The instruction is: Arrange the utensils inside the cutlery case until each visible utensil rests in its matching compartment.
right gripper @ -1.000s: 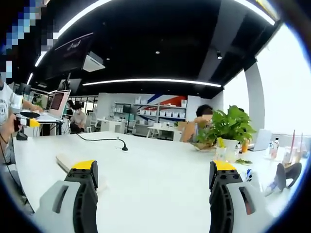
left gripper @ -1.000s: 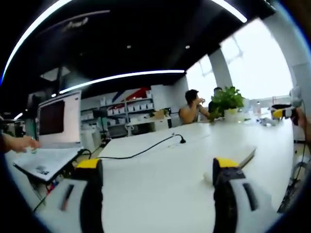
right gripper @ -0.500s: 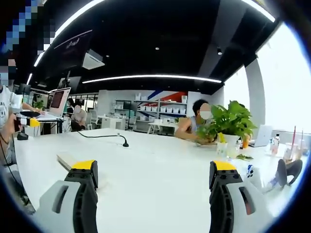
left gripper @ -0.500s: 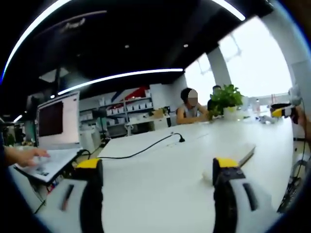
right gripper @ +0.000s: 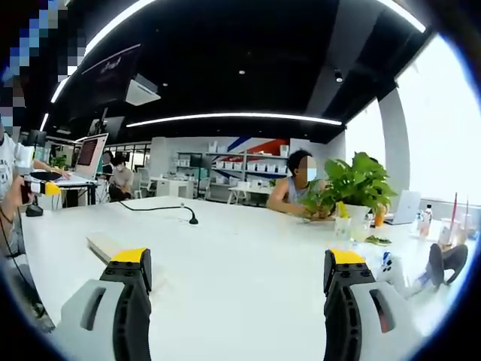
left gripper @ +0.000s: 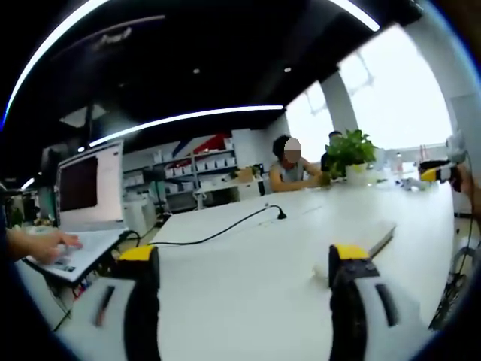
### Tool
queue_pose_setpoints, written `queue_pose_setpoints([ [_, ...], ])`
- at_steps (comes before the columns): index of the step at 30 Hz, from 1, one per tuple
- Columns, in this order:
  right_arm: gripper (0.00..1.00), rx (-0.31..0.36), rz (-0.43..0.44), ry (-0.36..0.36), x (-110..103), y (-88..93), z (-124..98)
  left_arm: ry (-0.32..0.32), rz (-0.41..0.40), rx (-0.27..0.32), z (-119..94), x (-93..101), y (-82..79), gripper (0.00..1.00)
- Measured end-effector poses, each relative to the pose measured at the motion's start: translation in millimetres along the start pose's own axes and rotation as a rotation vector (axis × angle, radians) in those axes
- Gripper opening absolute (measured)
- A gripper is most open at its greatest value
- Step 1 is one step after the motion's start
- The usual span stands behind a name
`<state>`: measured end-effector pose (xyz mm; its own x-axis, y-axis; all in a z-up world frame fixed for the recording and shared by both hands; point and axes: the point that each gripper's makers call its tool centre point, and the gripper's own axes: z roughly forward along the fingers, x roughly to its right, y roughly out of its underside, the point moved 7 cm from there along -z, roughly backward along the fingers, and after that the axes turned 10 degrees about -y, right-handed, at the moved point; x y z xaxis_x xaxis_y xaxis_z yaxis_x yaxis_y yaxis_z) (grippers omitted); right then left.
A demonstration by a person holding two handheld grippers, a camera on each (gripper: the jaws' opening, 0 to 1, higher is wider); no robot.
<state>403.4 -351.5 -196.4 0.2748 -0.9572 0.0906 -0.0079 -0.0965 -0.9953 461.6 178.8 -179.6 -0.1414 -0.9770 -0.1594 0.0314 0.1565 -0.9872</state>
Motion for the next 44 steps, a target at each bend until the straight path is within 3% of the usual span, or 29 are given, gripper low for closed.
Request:
queue_pose_setpoints([
  [44,0.99,-0.041,0.028,-0.023,-6.7,9.6,6.7,0.025,-0.008,-0.010,1.3,2.0,3.9,0.98],
])
